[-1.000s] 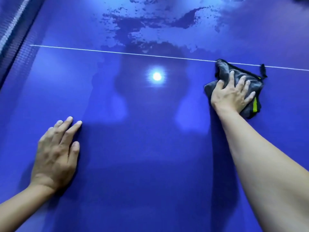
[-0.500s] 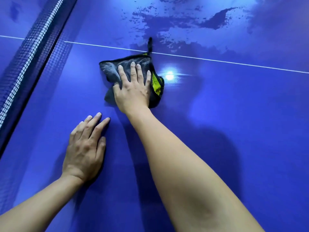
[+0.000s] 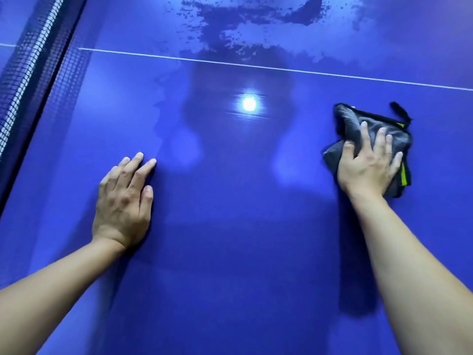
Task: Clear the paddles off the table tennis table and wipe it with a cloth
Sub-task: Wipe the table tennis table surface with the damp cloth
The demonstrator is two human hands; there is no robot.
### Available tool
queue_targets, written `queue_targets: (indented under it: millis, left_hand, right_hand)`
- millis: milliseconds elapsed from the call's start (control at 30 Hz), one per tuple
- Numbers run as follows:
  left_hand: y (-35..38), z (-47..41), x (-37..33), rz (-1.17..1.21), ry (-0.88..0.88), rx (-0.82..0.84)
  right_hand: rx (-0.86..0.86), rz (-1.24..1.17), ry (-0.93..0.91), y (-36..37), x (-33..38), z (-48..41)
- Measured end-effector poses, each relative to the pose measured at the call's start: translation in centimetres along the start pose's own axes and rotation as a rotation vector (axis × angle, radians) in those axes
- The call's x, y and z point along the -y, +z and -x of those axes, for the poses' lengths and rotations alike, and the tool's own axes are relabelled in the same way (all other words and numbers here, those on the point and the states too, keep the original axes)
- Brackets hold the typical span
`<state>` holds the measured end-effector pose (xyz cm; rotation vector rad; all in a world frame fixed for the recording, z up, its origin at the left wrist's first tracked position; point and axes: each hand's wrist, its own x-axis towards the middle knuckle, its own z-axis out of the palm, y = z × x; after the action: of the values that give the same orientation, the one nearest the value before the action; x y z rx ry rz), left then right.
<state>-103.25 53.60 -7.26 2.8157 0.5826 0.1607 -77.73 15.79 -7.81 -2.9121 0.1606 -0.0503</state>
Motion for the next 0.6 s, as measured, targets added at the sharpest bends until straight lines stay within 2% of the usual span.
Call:
queue_targets:
  millis: [167,267,467,600]
  left_hand:
    - [0.3,0.1,0.3,0.011,0.017,-0.03]
    - [0.3,0.1,0.5,0.069,-0.025,-0.044]
    - [0.1,-0.1,0.5,0.133,-0.053,-0.068]
    - [0.1,-0.2,1.0,0.124,-0.036,-0.068]
  right_hand:
    - [-0.021,0.003,0.102,0.9,3.8,1.5]
    - [-0.016,0.048,-0.047,2.3,10.0,5.0]
    - [0.073,0.017,-0.488,5.4,24.4,14.9]
    - [0.175,-0.008,-0.613,6.1,26.7,17.6]
